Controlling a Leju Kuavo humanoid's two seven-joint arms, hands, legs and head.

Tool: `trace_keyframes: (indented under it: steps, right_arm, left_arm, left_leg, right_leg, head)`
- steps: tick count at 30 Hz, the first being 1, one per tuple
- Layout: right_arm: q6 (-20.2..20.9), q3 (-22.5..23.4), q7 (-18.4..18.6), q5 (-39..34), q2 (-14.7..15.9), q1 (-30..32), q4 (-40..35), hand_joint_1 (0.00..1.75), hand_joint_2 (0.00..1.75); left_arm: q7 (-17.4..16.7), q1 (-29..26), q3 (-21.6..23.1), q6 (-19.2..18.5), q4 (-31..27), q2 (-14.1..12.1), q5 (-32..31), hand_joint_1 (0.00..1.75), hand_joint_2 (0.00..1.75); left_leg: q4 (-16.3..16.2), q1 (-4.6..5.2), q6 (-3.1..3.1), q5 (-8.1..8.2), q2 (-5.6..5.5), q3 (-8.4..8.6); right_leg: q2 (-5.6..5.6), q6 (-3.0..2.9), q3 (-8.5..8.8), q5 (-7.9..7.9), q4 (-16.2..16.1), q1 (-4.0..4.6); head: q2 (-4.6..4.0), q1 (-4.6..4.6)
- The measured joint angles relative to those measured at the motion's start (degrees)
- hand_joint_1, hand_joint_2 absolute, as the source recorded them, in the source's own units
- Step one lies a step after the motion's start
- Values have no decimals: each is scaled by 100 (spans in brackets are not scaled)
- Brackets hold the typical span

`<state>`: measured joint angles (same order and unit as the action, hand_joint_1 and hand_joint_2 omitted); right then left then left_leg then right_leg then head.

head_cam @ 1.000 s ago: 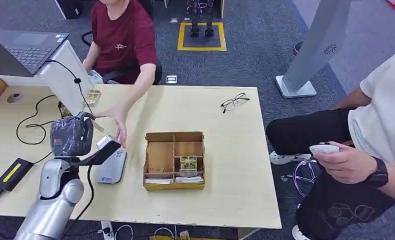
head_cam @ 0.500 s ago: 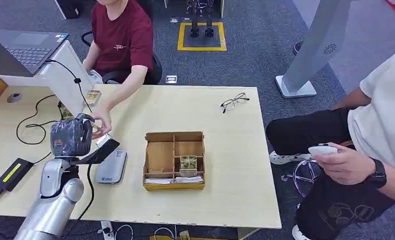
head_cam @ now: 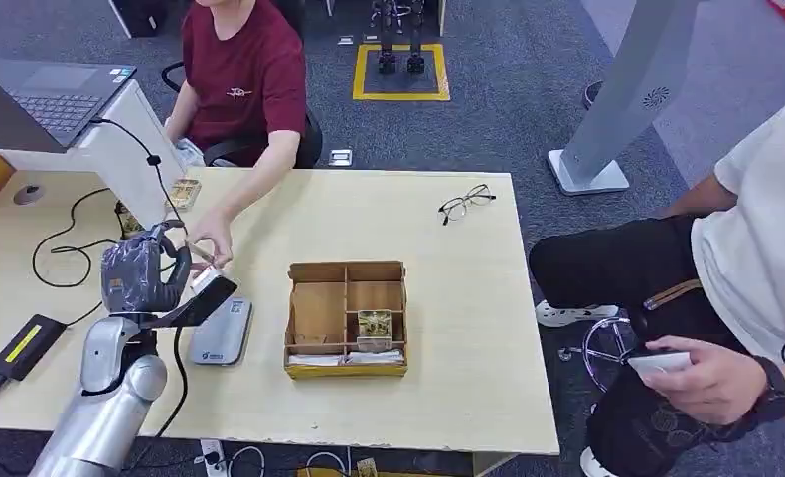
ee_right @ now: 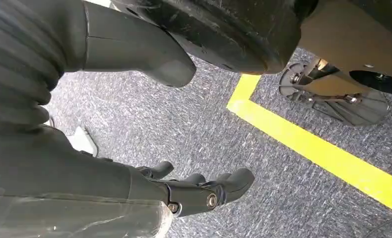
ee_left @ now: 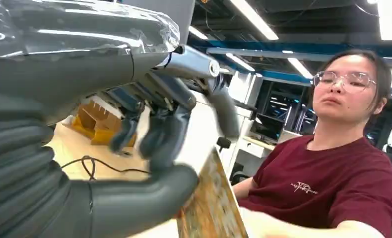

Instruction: Pass the card to the sensor for recognition and then transmit it.

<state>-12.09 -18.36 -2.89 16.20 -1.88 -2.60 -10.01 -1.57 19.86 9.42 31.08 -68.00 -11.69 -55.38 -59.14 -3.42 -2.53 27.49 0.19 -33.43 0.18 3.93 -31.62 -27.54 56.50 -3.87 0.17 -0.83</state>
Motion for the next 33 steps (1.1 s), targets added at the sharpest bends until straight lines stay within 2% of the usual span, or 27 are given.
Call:
trace_keyframes:
  steps: [8,12,16,21,26,29,31,33]
  right_arm:
    - [-2,0,-4,0,0,1,0,0,175]
    - [-39,0,-26,-2,0,17,0,0,175]
    - [-44,2,-35,-2,0,57,0,0,175]
    - [-66,15,-103,-15,0,113,7,0,175]
    - [-103,74,-151,-37,0,144,9,0,175]
    - [-103,92,-153,-37,0,143,9,0,175]
    - [-120,109,-153,-61,-2,141,7,0,175]
    - [-140,140,-157,-123,-2,156,9,0,175]
  left_arm:
    - [0,-12,-114,252,42,0,-9,0,175]
    - [-136,-206,-418,614,52,-149,-37,0,175]
    - [-107,-491,-952,802,59,-404,126,0,175]
    - [319,-1062,-1894,850,-101,-689,396,0,175]
    - [699,-1692,-2891,852,-540,-767,581,0,175]
    - [710,-1849,-3137,855,-676,-782,568,0,175]
    - [728,-1978,-3319,857,-780,-780,324,0,175]
    - [914,-2213,-3651,850,-916,-780,354,0,175]
  left_leg:
    - [1,0,0,0,0,-3]
    - [2,0,0,0,4,-4]
    - [5,-1,-1,1,5,-8]
    - [6,-1,-2,3,6,-10]
    - [5,-1,-4,5,5,-10]
    - [5,-1,-4,4,0,-12]
    - [8,-1,-4,4,2,-16]
    - [9,-1,-10,9,18,-3]
  right_leg:
    - [0,0,2,0,2,0]
    - [4,0,-4,-1,2,1]
    - [4,0,-6,-4,3,1]
    - [4,-1,-8,-9,2,1]
    - [0,0,-14,-10,0,1]
    - [-7,0,-9,-10,0,1]
    - [-3,0,-2,-10,2,1]
    - [13,-1,-7,-10,2,1]
  head:
    - [0,0]
    - [0,0]
    - [0,-2]
    - [0,-2]
    - [0,0]
    - [0,0]
    - [0,0]
    - [0,2]
